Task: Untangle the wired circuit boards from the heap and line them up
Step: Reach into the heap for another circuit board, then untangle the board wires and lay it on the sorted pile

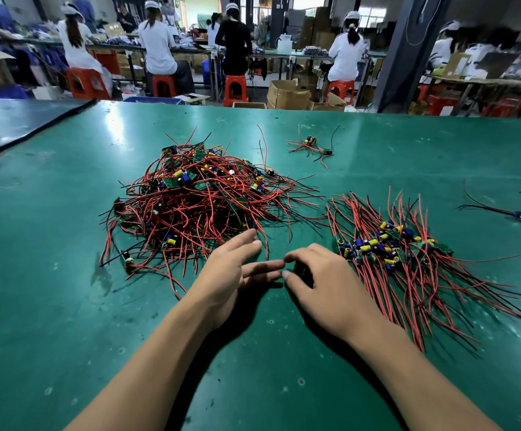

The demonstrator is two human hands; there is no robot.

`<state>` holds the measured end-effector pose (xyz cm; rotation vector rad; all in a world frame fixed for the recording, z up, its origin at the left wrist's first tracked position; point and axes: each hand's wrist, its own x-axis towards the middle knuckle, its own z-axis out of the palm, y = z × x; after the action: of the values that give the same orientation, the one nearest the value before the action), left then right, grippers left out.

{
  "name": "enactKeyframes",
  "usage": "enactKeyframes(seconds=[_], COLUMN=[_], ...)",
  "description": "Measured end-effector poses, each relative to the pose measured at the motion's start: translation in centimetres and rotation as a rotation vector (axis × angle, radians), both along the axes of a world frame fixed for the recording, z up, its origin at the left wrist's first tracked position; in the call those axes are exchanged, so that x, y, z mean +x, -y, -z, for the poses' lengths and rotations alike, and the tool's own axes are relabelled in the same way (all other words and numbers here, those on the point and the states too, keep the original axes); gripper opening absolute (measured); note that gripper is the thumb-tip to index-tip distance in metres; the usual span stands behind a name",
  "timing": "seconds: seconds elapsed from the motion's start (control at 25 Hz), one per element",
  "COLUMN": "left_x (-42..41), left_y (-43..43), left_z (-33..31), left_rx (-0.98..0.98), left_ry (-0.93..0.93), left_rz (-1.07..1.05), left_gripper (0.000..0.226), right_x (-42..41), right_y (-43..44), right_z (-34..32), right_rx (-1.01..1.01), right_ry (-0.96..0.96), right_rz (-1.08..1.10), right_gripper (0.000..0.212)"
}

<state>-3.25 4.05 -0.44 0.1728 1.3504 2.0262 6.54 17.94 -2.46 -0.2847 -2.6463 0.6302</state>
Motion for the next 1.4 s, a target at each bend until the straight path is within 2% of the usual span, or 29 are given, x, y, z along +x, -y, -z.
enactKeyframes(seconds=[0.12, 0.36, 0.48, 0.56, 0.64, 0.72, 0.88, 0.96, 1.04, 1.12, 1.24, 1.32, 1.4], left_x=[-0.1, 0.8, 1.5, 2.3, 3.3, 3.9, 3.7, 3.5, 3.1, 2.6, 2.5, 2.5, 2.6], left_y=[0.0, 0.0, 0.1, 0.3, 0.2, 0.1, 0.2, 0.1, 0.0, -0.1, -0.1, -0.2, -0.2], left_z=[0.1, 0.5, 0.5, 0.5, 0.4, 0.3, 0.0, 0.1, 0.2, 0.2, 0.2, 0.2, 0.2], left_rx=[0.021, -0.057, -0.087, -0.077, -0.058, -0.042, -0.010, 0.019, 0.055, 0.056, 0.053, 0.037, -0.004], left_ry=[-0.045, -0.222, -0.300, -0.319, -0.311, -0.292, -0.203, -0.158, -0.090, -0.035, -0.028, -0.055, -0.091], left_rz=[-0.034, -0.123, 0.012, 0.179, 0.351, 0.446, 0.441, 0.360, 0.235, 0.156, 0.125, 0.117, 0.123], left_gripper=[0.028, 0.010, 0.010, 0.009, 0.010, 0.007, 0.006, 0.012, 0.015, 0.018, 0.017, 0.013, 0.006], right_x=[-0.2, -0.4, -0.3, -0.2, -0.1, 0.0, 0.0, -0.1, -0.3, -0.5, -0.3, 0.0, 0.3], right_y=[-0.8, -1.6, -1.7, -1.6, -1.4, -1.2, -0.9, -1.0, -1.2, -1.4, -2.1, -2.5, -2.7], right_z=[0.5, 0.6, 0.5, 0.4, 0.2, 0.0, -0.2, -0.3, -0.5, -1.2, -3.1, -4.2, -4.7], right_rx=[-0.029, -0.106, -0.150, -0.165, -0.199, -0.247, -0.238, -0.307, -0.373, -0.669, -1.357, -1.718, -1.958], right_ry=[0.036, -0.006, -0.023, -0.009, -0.002, -0.028, -0.050, -0.135, -0.230, -0.346, -0.545, -0.585, -0.561], right_rz=[0.069, 0.135, 0.145, 0.138, 0.130, 0.111, 0.003, 0.021, 0.090, 0.134, 0.088, 0.019, -0.074], right_gripper=[0.020, 0.016, 0.026, 0.043, 0.051, 0.049, 0.029, 0.019, 0.019, 0.021, 0.027, 0.030, 0.031])
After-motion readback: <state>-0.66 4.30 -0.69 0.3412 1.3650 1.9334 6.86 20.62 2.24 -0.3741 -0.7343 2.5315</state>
